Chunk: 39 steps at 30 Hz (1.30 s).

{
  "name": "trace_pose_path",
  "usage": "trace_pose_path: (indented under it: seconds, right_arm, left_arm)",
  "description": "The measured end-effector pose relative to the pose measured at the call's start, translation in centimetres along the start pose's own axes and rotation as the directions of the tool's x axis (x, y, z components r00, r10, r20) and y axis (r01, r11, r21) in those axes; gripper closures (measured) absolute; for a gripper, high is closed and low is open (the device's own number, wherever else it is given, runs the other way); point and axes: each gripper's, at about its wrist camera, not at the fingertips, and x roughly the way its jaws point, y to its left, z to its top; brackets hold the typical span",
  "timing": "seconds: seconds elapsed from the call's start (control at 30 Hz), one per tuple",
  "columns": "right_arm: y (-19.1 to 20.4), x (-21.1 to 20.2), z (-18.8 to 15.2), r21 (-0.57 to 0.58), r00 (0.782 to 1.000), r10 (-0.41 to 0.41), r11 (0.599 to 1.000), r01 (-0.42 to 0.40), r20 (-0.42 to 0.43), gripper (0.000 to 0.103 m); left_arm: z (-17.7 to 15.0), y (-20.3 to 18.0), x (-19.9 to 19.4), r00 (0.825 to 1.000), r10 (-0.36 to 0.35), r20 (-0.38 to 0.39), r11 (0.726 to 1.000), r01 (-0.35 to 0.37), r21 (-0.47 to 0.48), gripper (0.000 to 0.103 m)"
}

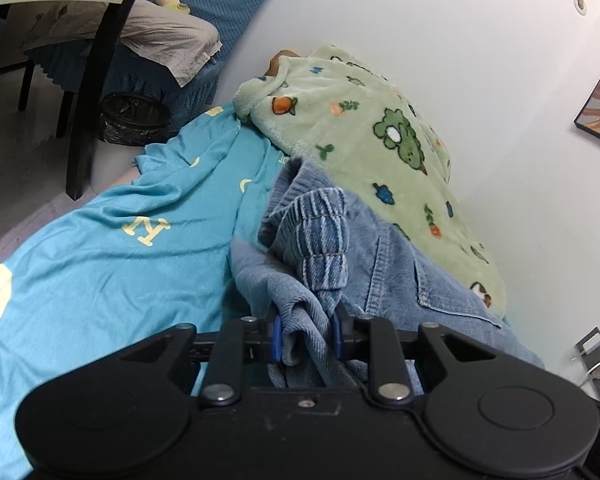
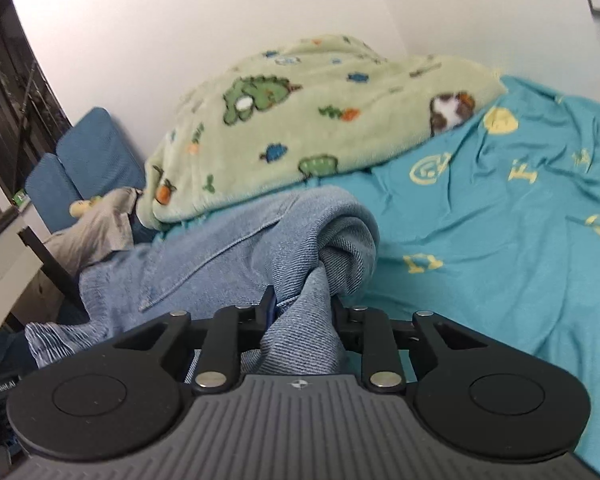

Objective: Fold clothes
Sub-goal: 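Lift the folded jeans with both tools and carry them toward the wall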

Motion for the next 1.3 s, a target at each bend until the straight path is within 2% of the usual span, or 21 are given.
trace_pose_path:
  seconds: [0.2,0.43,0.6,0.8,0.87,0.97,1.1,1.23,1.3]
  right_arm:
    - [0.4,-4.2,3.3,-0.017,0.997,0.041,0.999,-0.040,0.071,0.080]
    - [-3.3,-9.7,8.7,-0.018,0.982,0.030,0.999,-0.027,0.189,0.080]
    - [-8.8,-13.9,12.8,-0.010,0.959,-0.021,1.000,0.025,0.281,0.080]
    - [-17.6,-17.5,16.5,0.019,0.921,-0.125,0.992,0.127,0.368,0.080]
    - [-20.4,-18.3,16.8,0.020,0.907,-0.158,0.986,0.163,0.390,0.080]
    - [-24.3,-18.2,16.2,0.025,0.898,-0.200,0.978,0.207,0.393,0.079]
    - [-29.4,-17.9,15.2,0.033,0.884,-0.256,0.964,0.264,0.392,0.079]
    - [-33.0,-16.4,12.2,0.016,0.885,-0.294,0.951,0.310,0.361,0.079]
    - [-34.3,-15.8,10.5,0.017,0.890,-0.313,0.945,0.326,0.331,0.079]
  left_arm:
    - [0.7,-3.9,-2.7,0.998,-0.046,0.041,0.998,0.045,0.035,0.083]
    - [-0.4,-12.7,-2.9,0.987,-0.155,0.044,0.983,0.149,0.111,0.083]
    - [-2.4,-21.2,0.5,0.965,-0.262,-0.003,0.954,0.260,0.153,0.083]
    - [-6.6,-30.3,7.1,0.924,-0.371,-0.091,0.902,0.382,0.202,0.083]
    - [-8.5,-32.4,9.0,0.912,-0.392,-0.122,0.888,0.410,0.207,0.083]
    - [-11.8,-34.6,11.9,0.896,-0.410,-0.170,0.873,0.439,0.211,0.083]
    - [-15.7,-35.9,16.0,0.880,-0.417,-0.228,0.847,0.467,0.255,0.083]
    - [-18.7,-35.1,19.5,0.869,-0.404,-0.285,0.834,0.478,0.275,0.083]
    - [-19.8,-34.6,19.9,0.863,-0.416,-0.287,0.812,0.494,0.309,0.083]
